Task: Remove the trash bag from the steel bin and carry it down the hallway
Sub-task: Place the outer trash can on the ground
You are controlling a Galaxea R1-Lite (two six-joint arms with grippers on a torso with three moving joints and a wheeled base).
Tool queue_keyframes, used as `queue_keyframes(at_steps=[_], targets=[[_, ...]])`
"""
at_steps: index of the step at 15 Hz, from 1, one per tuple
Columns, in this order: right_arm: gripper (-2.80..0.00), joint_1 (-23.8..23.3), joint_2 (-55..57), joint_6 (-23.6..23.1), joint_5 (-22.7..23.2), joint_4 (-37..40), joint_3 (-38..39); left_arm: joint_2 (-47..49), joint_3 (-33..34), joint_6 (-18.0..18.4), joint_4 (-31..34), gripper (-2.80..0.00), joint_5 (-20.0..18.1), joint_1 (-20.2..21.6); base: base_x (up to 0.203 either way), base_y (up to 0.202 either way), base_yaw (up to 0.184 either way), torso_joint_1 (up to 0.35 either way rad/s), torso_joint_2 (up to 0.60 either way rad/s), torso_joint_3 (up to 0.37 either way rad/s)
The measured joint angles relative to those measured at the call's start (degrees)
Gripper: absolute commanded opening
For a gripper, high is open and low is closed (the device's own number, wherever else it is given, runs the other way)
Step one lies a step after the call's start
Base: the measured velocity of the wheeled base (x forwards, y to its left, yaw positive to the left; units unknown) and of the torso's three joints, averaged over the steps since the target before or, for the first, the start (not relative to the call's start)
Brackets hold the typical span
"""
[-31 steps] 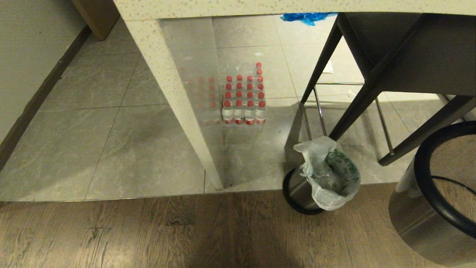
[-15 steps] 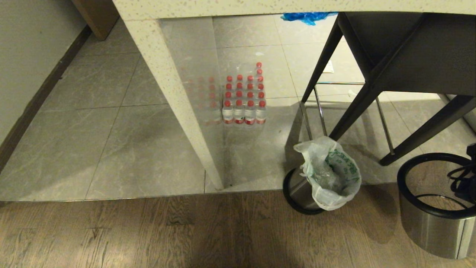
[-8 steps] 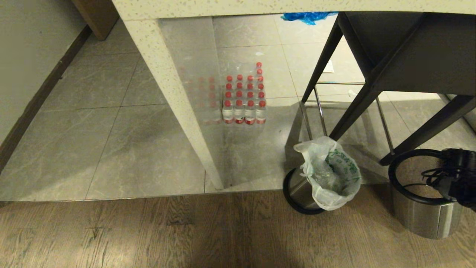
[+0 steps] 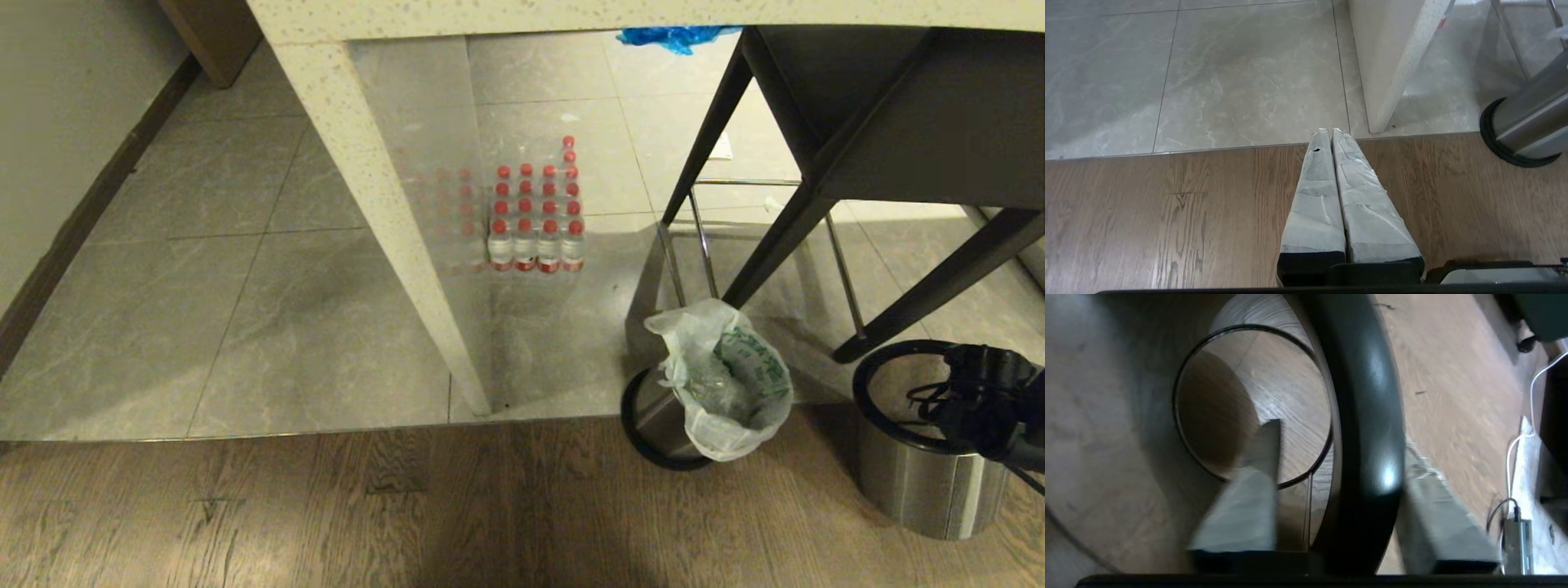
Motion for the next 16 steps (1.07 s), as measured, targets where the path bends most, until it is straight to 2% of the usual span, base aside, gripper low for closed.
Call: queue_keyframes(at_steps=[7, 13, 16], targets=[[0.00, -5.19, -4.36, -4.73, 0.07, 0.22, 1.52, 0.00, 0.00, 0.00, -0.02, -2.80, -0.03, 0.00, 0.000, 0.000, 0.000, 0.000, 0.00, 0.000], [0.00, -7.30, -7.39, -4.84, 0.69, 0.59, 1.77, 0.00, 0.00, 0.02, 0.02, -2.80, -0.01, 0.00, 0.000, 0.000, 0.000, 0.000, 0.00, 0.000], [0.00, -6.79, -9.23, -4.79, 3.60, 0.98, 2.43, 0.00, 0.00, 0.01, 0.02, -2.80, -0.03, 0.00, 0.000, 0.000, 0.000, 0.000, 0.00, 0.000]])
